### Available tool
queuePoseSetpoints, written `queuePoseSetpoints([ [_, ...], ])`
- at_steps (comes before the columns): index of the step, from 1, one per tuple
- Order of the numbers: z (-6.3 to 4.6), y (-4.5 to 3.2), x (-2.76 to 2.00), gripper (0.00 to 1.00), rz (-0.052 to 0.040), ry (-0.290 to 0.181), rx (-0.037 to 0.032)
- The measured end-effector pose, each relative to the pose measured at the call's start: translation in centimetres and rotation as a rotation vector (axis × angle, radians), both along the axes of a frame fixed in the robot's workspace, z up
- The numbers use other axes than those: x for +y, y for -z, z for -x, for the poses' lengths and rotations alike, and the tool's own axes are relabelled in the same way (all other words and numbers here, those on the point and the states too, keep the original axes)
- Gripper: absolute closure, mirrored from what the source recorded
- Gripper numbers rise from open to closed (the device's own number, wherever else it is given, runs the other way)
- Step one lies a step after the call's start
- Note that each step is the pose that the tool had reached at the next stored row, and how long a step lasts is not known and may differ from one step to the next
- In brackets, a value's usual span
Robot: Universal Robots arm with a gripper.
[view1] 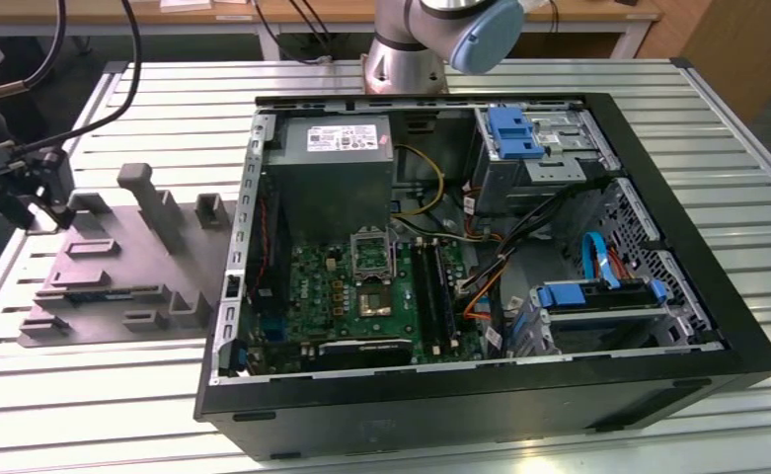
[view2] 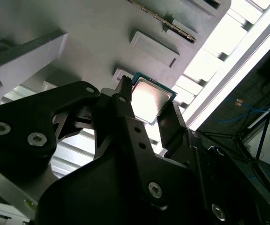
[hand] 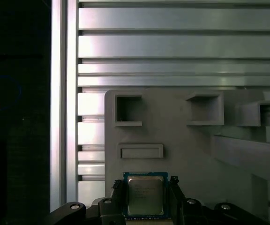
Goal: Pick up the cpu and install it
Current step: 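Pick up the cpu and move it towards the insertion slot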
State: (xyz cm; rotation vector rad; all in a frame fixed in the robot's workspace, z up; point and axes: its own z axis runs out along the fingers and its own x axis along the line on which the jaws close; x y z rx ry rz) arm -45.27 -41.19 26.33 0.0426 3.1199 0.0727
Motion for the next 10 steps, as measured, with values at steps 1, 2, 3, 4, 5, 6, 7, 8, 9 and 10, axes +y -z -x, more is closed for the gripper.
queuePoseSetpoints([
  [1,0.00,-0.06,0.00,0.53,0.0000,0.000,0.0001],
  [2,0.00,-0.11,0.00,0.53,0.0000,0.000,-0.0001],
  [3,0.00,-0.17,0.00,0.53,0.0000,0.000,-0.0001],
  [4,0.00,-0.24,0.00,0.53,0.0000,0.000,-0.0001],
  [5,0.00,-0.29,0.00,0.53,-0.0001,0.000,-0.0001],
  [6,0.00,-0.36,0.00,0.53,0.0000,0.000,-0.0001],
  [7,0.00,-0.41,0.00,0.53,0.0000,0.000,0.0000],
  [8,0.00,-0.46,0.00,0.53,0.0000,0.000,-0.0001],
  [9,0.00,-0.50,0.00,0.53,-0.0001,0.000,-0.0002],
  [10,0.00,-0.56,0.00,0.53,0.0000,0.000,0.0000],
])
